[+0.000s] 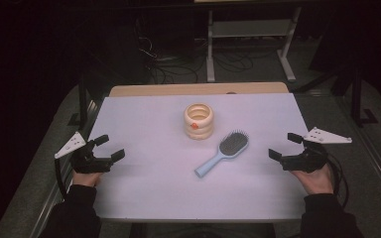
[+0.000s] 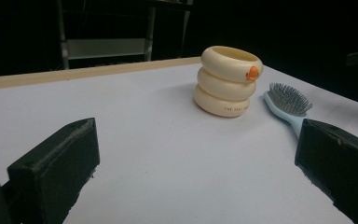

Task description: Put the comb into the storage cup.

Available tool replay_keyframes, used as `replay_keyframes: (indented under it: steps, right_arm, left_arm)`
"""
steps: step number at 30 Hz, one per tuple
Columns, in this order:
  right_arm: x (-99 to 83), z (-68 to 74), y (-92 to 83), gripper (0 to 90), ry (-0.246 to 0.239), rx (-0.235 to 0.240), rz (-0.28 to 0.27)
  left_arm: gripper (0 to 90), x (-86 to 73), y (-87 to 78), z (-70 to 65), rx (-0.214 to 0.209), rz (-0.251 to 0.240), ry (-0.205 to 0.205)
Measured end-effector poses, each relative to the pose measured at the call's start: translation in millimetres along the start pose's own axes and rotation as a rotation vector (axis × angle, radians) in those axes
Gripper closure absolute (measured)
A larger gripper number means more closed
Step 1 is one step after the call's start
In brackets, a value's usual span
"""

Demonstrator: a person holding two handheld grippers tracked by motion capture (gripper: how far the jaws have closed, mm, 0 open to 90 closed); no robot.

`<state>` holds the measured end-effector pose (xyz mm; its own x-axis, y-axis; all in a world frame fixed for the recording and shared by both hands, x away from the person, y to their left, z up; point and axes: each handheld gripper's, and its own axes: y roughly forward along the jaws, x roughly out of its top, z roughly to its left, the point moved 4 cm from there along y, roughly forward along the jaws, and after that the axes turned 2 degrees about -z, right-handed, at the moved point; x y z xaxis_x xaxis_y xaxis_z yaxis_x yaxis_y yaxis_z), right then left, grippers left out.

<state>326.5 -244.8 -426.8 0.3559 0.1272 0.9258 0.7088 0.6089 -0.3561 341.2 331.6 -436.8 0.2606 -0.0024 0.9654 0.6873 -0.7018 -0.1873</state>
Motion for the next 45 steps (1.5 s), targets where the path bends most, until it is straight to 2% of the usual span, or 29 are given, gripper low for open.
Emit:
replay_keyframes:
  steps: [7,9,13,22,27,39,45]
  right_arm:
    - [1.2,2.0,-1.2,0.0,-0.022,-0.014,-0.002]
    - [1.4,2.5,-0.6,0.0,-0.021,-0.011,0.013]
    - [4.9,4.0,-0.5,0.0,-0.017,0.005,0.030]
    - [16.0,10.4,3.5,0.0,-0.044,0.028,0.084]
    - [25.5,15.0,8.7,0.0,-0.058,0.043,0.097]
    - [35.8,21.6,17.4,0.0,-0.070,0.066,0.123]
    - [45.3,30.3,25.3,0.0,-0.093,0.092,0.134]
  left_arm:
    - [0.0,-2.3,-1.7,-0.8,0.012,0.004,0.003]
    - [0.0,-1.9,-2.5,-0.9,0.021,-0.001,0.011]
    - [0.0,-1.5,-2.9,-0.5,0.025,-0.010,0.001]
    - [0.0,-2.6,-1.8,-1.5,0.017,0.000,0.002]
    - [0.0,-0.8,-3.7,-2.8,0.009,-0.020,-0.004]
    - [0.0,-1.5,-3.1,-3.8,0.011,-0.012,0.004]
    - [0.0,-1.4,-3.4,-3.6,0.012,-0.015,0.003]
